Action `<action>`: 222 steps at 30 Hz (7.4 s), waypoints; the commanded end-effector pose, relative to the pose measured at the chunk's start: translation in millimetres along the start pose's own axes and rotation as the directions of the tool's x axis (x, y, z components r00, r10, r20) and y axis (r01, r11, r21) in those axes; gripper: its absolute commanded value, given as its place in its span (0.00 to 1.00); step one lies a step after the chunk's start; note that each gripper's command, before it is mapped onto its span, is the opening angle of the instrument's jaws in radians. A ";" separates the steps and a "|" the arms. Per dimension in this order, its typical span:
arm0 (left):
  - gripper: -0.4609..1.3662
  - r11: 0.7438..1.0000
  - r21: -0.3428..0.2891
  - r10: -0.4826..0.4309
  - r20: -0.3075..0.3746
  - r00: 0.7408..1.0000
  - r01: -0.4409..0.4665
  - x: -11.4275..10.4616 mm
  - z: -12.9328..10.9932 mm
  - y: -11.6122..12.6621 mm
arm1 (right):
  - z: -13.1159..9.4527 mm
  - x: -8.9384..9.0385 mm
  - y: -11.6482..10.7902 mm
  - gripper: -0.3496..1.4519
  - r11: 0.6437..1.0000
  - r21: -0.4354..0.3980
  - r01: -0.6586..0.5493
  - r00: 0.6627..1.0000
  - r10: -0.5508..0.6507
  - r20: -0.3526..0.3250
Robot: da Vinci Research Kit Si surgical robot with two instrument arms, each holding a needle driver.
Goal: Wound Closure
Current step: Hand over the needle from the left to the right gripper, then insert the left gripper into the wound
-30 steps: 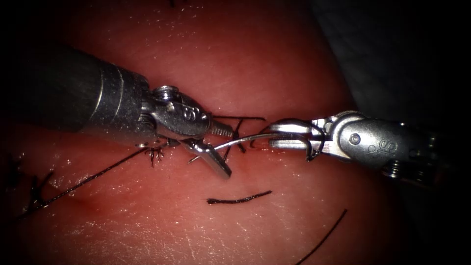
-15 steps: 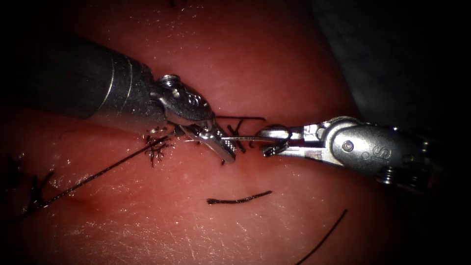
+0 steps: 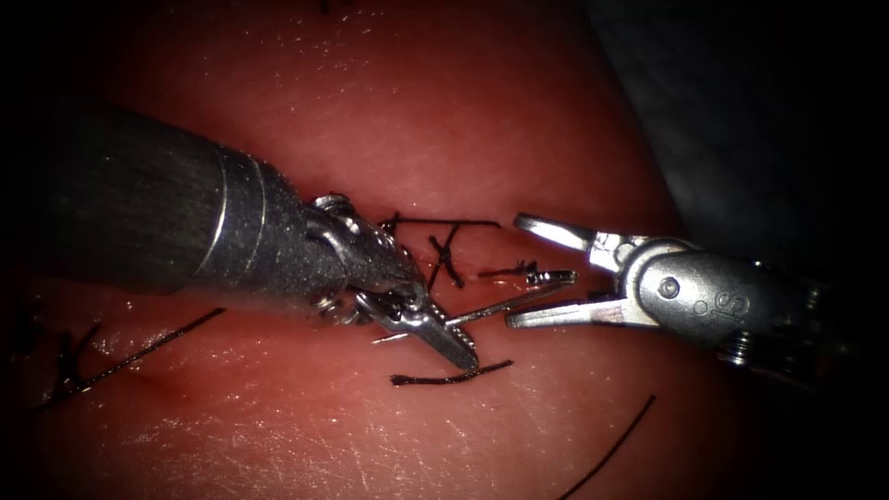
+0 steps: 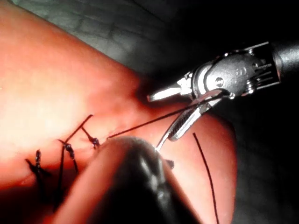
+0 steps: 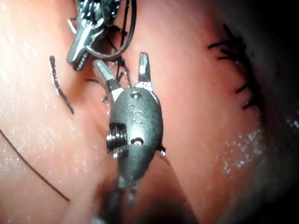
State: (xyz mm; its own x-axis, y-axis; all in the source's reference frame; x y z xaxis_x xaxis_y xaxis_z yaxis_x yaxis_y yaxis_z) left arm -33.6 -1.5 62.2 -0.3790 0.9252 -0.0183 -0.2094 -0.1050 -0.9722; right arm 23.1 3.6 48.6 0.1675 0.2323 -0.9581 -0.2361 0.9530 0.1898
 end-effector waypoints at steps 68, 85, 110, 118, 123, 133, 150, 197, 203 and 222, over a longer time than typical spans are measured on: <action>0.06 0.996 0.070 -0.026 -0.354 0.935 0.054 0.9 5.2 -3.9 | -1.4 2.9 -1.5 0.38 0.631 -0.659 -0.408 0.847 0.531 -0.016; 0.18 0.996 0.076 -0.020 -0.357 0.934 0.051 0.5 5.3 -3.3 | -1.0 2.7 -1.8 0.00 0.594 -0.696 -0.404 0.842 0.539 -0.029; 1.00 0.990 0.019 0.140 -0.291 0.946 -0.141 -3.5 1.7 1.9 | -2.4 0.2 -0.9 0.00 0.657 -0.479 -0.582 0.580 0.748 0.322; 1.00 0.986 -0.011 0.154 -0.273 0.950 -0.164 -4.1 -3.4 3.2 | -2.7 -1.6 -3.2 0.00 0.472 -0.393 -0.789 0.278 0.845 0.458; 0.96 0.970 0.000 0.236 -0.270 0.934 -0.245 -4.1 -4.6 2.2 | -2.7 -1.6 -5.1 0.00 0.380 -0.348 -0.857 0.153 0.832 0.533; 0.45 0.908 0.131 0.420 -0.279 0.864 -0.399 -4.7 -4.2 -2.1 | 0.3 -1.3 -7.6 0.00 0.321 -0.125 -0.939 0.205 0.812 0.546; 0.06 0.868 0.174 0.496 -0.271 0.825 -0.465 -4.4 -2.2 -5.3 | 2.1 0.9 -4.1 0.00 0.510 0.199 -0.837 0.547 0.783 0.295; 0.17 0.781 0.361 0.599 -0.197 0.776 -0.510 -1.1 -0.9 -7.4 | -1.6 6.2 1.5 0.00 0.730 0.225 -0.646 0.752 0.658 0.025; 0.06 0.732 0.431 0.602 -0.046 0.797 -0.528 -0.2 -1.4 -7.0 | -3.1 3.1 1.5 0.00 0.737 0.189 -0.649 0.752 0.660 0.011; 0.06 0.664 0.405 0.587 0.238 0.774 -0.628 1.3 1.7 -8.6 | -4.7 2.7 3.6 0.00 0.741 0.134 -0.658 0.746 0.666 -0.017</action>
State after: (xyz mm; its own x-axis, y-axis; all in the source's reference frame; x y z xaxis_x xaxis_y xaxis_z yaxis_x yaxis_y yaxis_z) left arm -34.0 -0.1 71.2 -0.6358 0.5653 -0.5256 -0.2717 -0.8012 -0.5331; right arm 18.2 6.8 45.7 -0.0486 0.8043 -0.5922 -0.1517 0.5801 0.8003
